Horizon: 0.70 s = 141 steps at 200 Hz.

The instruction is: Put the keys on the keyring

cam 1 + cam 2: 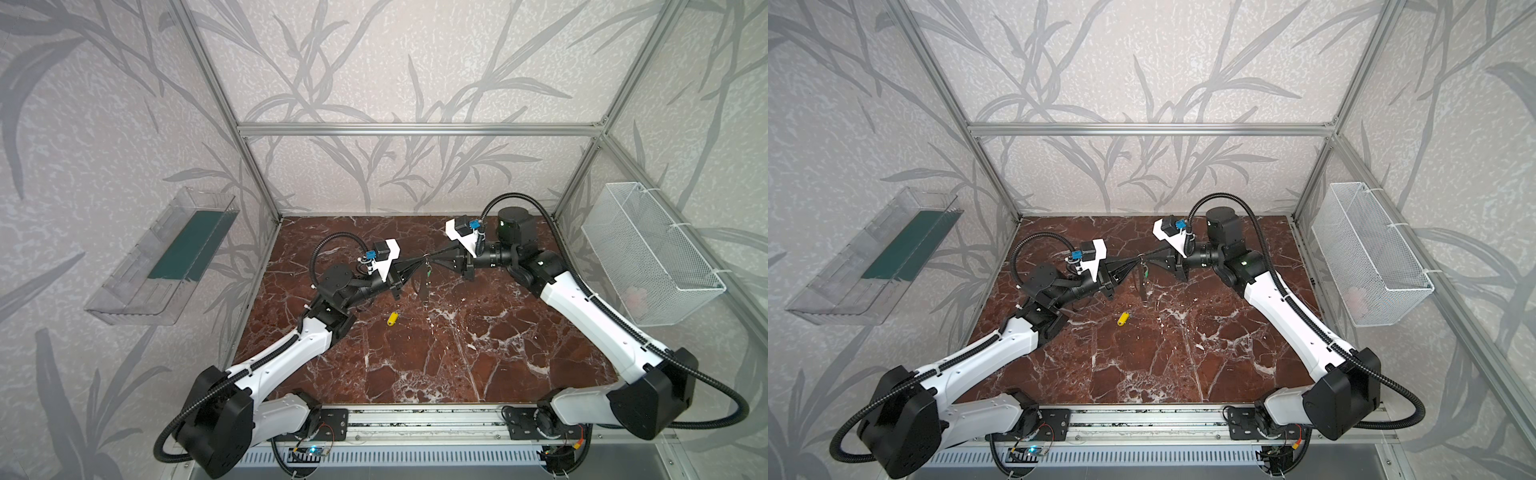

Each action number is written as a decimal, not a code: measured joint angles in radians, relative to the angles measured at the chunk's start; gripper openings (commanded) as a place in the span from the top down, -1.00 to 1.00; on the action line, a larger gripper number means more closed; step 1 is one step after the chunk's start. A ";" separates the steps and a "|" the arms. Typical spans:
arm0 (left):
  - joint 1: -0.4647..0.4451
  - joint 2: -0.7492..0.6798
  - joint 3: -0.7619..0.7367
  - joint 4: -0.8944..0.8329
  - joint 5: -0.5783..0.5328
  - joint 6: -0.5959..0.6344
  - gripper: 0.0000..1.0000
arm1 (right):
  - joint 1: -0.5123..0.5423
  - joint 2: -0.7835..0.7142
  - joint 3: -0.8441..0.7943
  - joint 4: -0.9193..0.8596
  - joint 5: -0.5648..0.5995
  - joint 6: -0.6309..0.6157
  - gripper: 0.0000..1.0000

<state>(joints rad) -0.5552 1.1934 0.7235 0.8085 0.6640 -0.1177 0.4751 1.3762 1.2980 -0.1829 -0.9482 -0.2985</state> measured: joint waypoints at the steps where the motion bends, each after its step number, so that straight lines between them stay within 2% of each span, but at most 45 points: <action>1: 0.000 0.000 0.000 0.000 0.000 0.000 1.00 | 0.000 0.000 0.000 0.000 0.000 0.000 0.82; 25: 0.000 0.002 0.000 0.002 0.000 0.000 1.00 | 0.000 0.000 0.000 0.000 -0.010 0.003 0.89; 41: 0.000 0.008 0.000 0.010 0.001 -0.003 1.00 | 0.000 0.000 0.000 -0.001 -0.019 0.004 1.00; 83: 0.001 0.022 0.001 0.022 0.006 -0.013 1.00 | -0.002 0.002 0.001 -0.011 -0.015 -0.006 1.00; 119: 0.000 0.013 0.003 -0.037 -0.019 0.014 0.71 | 0.004 0.010 0.030 -0.088 0.033 -0.051 1.00; 141: 0.000 -0.021 0.003 -0.112 -0.050 0.049 0.64 | 0.007 0.017 0.059 -0.150 0.079 -0.090 1.00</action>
<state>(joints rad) -0.5549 1.1725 0.7261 0.6968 0.6136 -0.0689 0.4820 1.3930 1.3571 -0.3325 -0.8688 -0.3889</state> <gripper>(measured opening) 0.166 0.046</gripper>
